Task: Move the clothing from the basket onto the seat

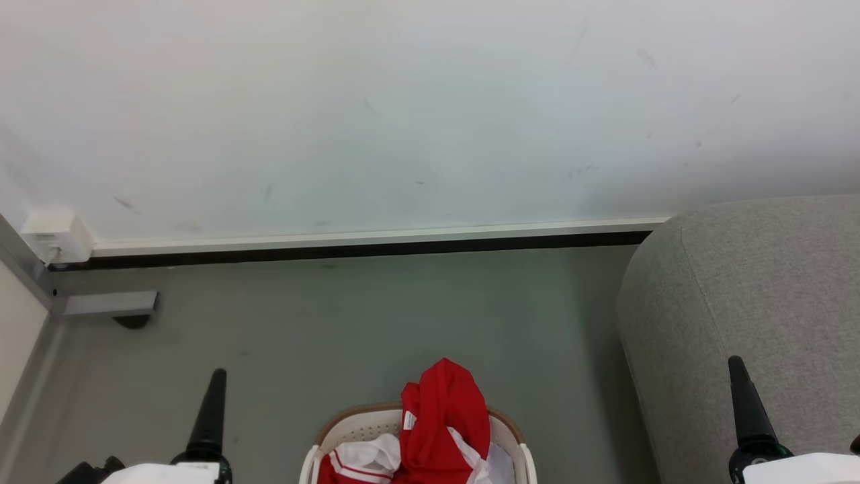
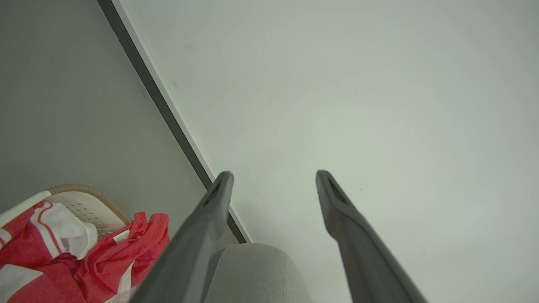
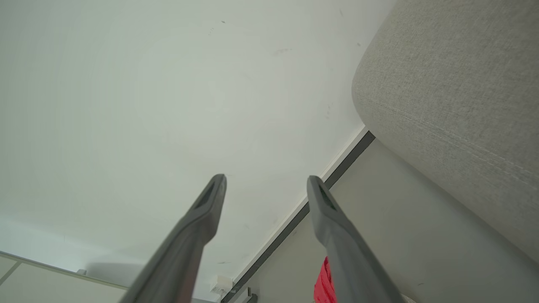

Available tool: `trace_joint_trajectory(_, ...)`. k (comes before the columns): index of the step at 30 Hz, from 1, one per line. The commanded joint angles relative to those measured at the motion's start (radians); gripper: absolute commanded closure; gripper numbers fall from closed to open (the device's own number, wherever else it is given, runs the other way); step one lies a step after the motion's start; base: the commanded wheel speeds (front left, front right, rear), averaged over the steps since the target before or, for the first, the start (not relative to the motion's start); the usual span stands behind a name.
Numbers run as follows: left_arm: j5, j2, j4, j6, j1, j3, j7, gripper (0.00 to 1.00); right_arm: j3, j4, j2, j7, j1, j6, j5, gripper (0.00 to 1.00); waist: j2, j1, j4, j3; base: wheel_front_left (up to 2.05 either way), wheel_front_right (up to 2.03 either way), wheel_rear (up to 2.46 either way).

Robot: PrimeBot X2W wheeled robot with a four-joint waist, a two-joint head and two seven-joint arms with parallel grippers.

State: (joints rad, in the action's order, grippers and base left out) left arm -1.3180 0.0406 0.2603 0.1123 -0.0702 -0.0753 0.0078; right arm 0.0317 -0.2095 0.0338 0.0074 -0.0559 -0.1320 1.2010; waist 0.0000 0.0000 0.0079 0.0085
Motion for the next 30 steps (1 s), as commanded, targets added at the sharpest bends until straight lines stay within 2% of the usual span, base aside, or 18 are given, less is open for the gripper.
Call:
trace_joint_trajectory(1,0.044,0.007,-0.020,-0.005,-0.003,0.000,-0.011,0.00,-0.009,0.023,0.011,-0.011,-0.005,0.000,-0.053,0.00,0.0000,0.0000,0.000,0.000,0.00,0.00,0.00)
trace_joint_trajectory(14,0.333,0.008,-0.059,-0.033,0.020,-0.003,-0.061,0.00,-0.052,0.025,0.025,-0.060,0.001,0.001,-0.358,0.00,0.0000,0.0000,0.003,0.003,0.00,0.00,0.00)
trace_joint_trajectory(30,0.607,0.009,-0.089,-0.029,0.042,-0.003,-0.114,0.00,-0.069,0.028,0.024,-0.113,0.014,0.001,-0.604,0.00,0.0000,0.0000,0.008,0.002,0.00,0.00,0.00)
